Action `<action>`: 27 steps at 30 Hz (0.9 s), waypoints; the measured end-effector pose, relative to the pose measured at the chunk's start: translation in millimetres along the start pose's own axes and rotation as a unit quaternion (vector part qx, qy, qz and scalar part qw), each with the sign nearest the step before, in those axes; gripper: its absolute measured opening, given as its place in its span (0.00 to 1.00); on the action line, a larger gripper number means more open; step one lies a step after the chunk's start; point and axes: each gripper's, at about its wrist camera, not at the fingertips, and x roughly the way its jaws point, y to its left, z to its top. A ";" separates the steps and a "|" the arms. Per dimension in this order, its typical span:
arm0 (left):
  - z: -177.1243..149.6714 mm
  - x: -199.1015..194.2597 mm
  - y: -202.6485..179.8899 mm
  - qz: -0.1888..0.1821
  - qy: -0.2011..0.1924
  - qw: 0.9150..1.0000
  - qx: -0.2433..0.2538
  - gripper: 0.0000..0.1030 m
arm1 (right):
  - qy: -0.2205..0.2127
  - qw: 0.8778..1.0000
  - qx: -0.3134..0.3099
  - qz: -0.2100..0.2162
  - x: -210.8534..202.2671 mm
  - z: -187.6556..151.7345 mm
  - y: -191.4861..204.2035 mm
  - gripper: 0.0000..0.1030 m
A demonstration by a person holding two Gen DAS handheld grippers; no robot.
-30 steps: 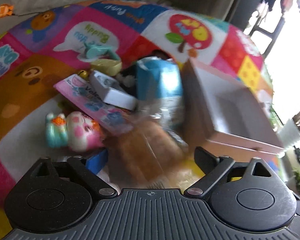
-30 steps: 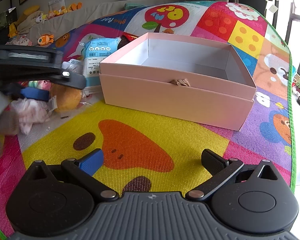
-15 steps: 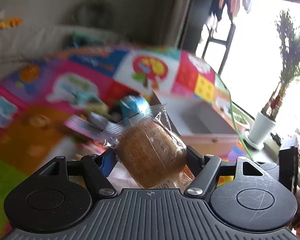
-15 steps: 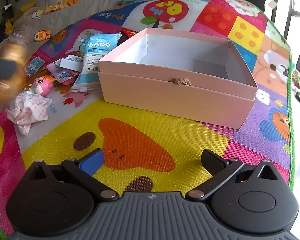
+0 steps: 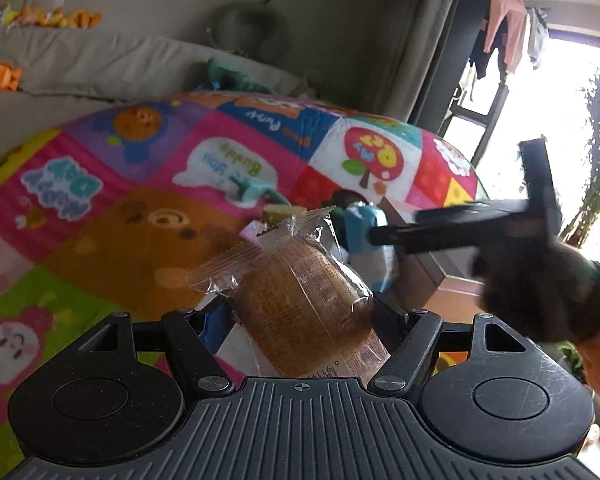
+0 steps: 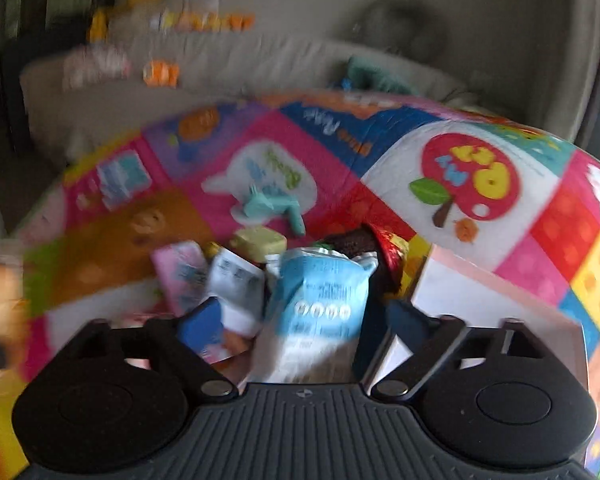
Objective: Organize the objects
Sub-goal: 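Grasp the bread roll with the left gripper while the right grasps the blue packet, then lower the bread roll and blue packet into the pink box, open both grippers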
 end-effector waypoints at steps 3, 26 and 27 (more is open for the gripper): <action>-2.7 2.0 10.7 0.004 0.006 1.000 -0.006 0.75 | 0.039 0.999 -0.008 -0.024 35.7 10.5 0.2 0.74; 69.6 110.3 -192.0 -0.070 0.084 0.965 0.239 0.75 | -0.185 0.976 0.114 -0.027 -255.2 -101.5 -69.2 0.50; 75.1 135.5 -206.0 -0.062 0.104 0.962 0.244 0.75 | -0.190 0.974 0.118 -0.035 -256.9 -108.2 -73.0 0.50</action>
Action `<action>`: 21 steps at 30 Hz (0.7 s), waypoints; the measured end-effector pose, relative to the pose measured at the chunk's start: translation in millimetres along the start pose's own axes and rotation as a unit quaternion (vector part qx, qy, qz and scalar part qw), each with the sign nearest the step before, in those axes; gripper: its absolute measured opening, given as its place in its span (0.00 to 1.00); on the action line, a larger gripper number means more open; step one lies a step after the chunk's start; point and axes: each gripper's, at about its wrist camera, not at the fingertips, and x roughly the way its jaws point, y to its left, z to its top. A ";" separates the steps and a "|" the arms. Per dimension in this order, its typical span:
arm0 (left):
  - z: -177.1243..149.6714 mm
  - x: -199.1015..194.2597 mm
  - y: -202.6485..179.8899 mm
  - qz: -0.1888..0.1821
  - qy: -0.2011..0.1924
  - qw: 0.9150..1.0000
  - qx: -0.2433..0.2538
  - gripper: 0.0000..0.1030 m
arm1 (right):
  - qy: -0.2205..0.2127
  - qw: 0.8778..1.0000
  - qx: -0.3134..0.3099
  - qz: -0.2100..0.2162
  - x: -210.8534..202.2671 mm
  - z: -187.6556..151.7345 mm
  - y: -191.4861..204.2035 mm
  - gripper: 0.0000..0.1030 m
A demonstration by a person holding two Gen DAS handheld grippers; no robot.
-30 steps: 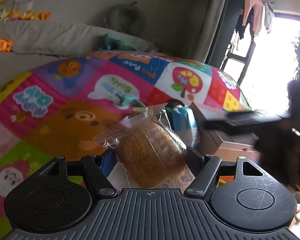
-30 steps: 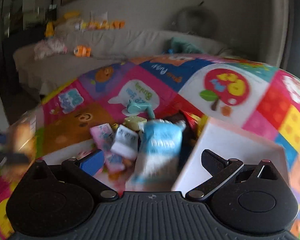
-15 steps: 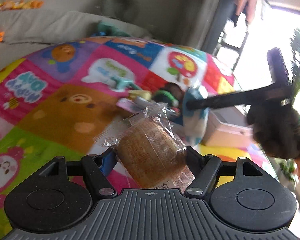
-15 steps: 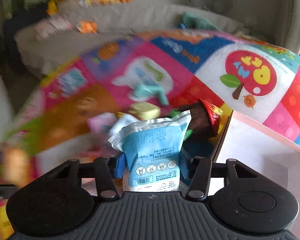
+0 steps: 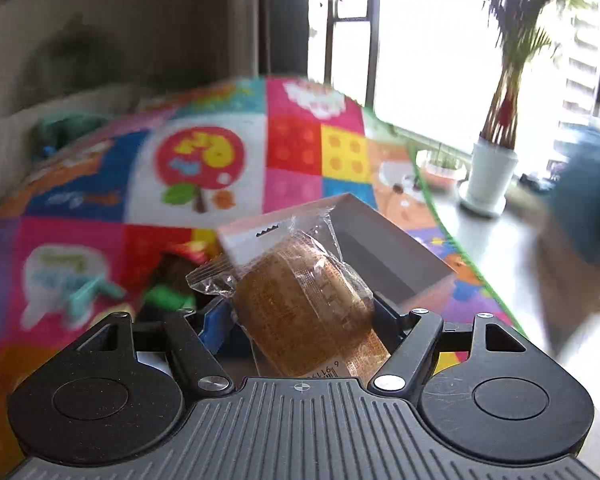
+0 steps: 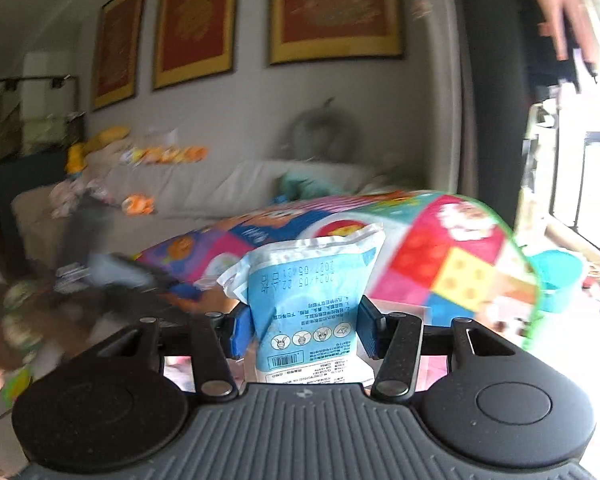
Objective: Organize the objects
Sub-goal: 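Lower the bread roll and blue packet into the pink box, open both grippers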
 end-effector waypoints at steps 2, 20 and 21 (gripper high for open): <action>23.6 49.2 -8.1 0.003 0.047 0.999 -0.004 0.75 | -0.008 1.000 0.012 -0.011 -3.3 -9.9 -11.2 0.50; 32.4 109.9 -7.9 -0.029 0.177 0.984 0.010 0.76 | 0.039 0.992 0.115 -0.040 42.5 -53.8 -91.9 0.50; 28.5 110.2 -10.0 -0.035 0.190 0.981 0.032 0.76 | 0.044 0.991 0.117 -0.041 45.3 -52.5 -90.6 0.50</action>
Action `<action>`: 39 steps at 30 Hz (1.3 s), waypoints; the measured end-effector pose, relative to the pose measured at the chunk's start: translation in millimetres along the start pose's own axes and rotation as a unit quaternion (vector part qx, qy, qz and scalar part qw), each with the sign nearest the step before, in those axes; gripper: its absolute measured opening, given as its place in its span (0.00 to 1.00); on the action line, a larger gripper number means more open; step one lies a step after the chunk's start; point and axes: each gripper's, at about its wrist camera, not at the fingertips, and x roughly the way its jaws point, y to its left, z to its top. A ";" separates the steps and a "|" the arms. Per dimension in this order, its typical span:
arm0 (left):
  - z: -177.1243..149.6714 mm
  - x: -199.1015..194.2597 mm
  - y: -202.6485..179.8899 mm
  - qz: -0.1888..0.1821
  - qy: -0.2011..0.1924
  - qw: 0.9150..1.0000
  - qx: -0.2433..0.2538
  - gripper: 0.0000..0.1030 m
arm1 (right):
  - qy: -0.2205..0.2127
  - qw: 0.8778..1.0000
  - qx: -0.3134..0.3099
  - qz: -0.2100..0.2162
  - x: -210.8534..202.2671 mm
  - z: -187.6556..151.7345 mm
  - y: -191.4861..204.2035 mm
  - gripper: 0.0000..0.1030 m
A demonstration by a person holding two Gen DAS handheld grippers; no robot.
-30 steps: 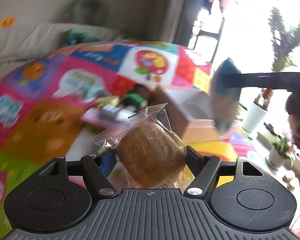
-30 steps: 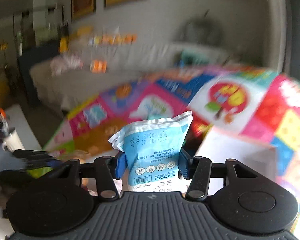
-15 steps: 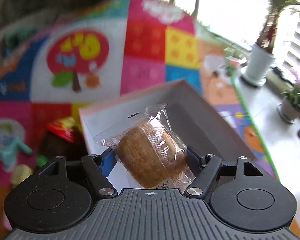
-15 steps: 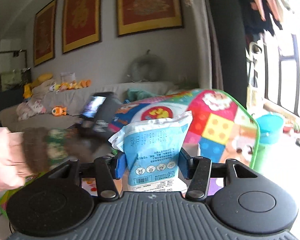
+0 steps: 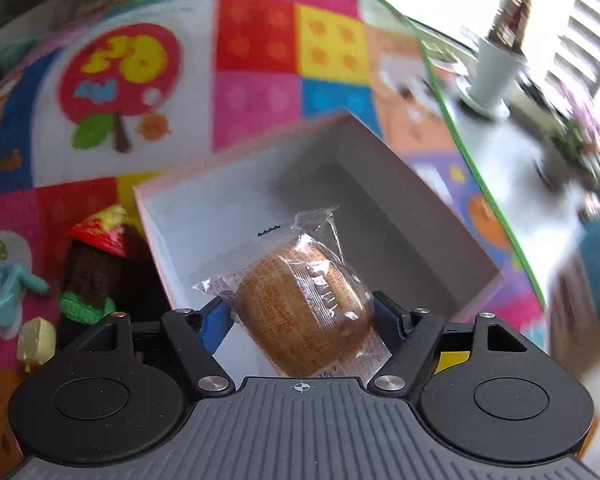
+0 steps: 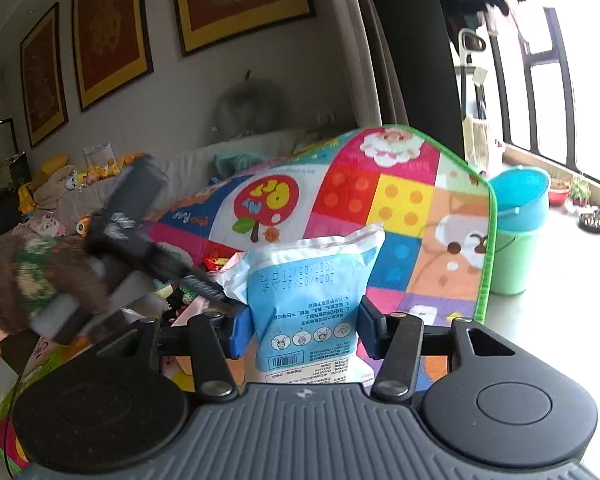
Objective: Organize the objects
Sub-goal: 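Lower the bread roll and blue packet into the pink box, open both grippers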
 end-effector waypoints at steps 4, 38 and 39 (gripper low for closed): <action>-8.8 10.7 -13.4 0.050 0.019 0.997 0.049 0.76 | 0.011 1.000 -0.003 -0.010 13.9 6.9 9.4 0.50; -31.6 -14.8 11.5 -0.006 -0.089 0.996 0.010 0.51 | 0.168 0.984 -0.043 -0.036 179.4 18.1 27.0 0.68; -40.9 -28.1 16.5 -0.017 -0.114 0.993 -0.011 0.51 | 0.163 0.985 -0.043 -0.036 178.0 15.6 27.0 0.68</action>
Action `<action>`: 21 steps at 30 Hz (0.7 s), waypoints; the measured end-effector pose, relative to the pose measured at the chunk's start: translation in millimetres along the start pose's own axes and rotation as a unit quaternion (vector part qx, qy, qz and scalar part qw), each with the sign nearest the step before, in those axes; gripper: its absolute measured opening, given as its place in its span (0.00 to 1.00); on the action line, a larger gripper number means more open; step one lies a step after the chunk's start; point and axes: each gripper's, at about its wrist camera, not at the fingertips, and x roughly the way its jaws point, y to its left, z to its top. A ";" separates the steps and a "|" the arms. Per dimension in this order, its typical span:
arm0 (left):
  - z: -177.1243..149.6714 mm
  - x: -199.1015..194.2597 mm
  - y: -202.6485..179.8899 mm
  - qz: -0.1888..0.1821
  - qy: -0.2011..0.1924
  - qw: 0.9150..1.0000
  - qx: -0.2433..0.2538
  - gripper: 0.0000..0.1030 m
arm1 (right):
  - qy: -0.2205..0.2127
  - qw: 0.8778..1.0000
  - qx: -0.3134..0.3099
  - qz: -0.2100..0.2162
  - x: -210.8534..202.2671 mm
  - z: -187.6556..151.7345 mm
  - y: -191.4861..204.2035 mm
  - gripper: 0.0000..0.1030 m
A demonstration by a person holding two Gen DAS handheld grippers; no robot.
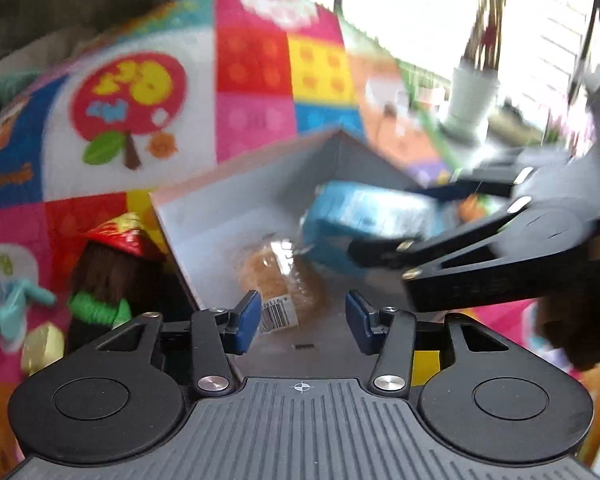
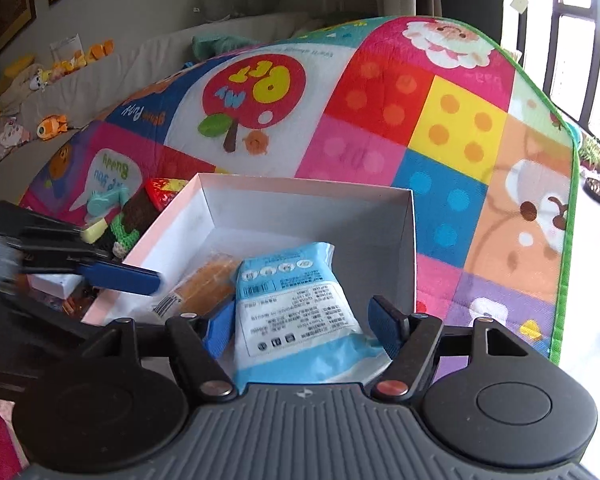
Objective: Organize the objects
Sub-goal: 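Lower the bread roll and blue packet into the pink box, open both grippers, then grasp the white plastic bag with the left gripper while the right grasps the pig toy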
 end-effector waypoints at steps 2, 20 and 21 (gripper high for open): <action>-11.4 -24.7 12.5 -0.014 -0.038 0.998 -0.045 0.51 | -0.004 1.000 0.011 0.015 -4.1 -4.1 -2.9 0.68; -178.2 -150.9 71.6 0.081 -0.101 0.967 -0.217 0.50 | -0.037 0.997 -0.065 -0.029 -28.8 -25.1 67.1 0.69; -182.9 -149.4 67.7 0.071 -0.099 0.969 -0.215 0.50 | -0.046 0.996 -0.067 -0.021 -37.2 -28.2 71.7 0.75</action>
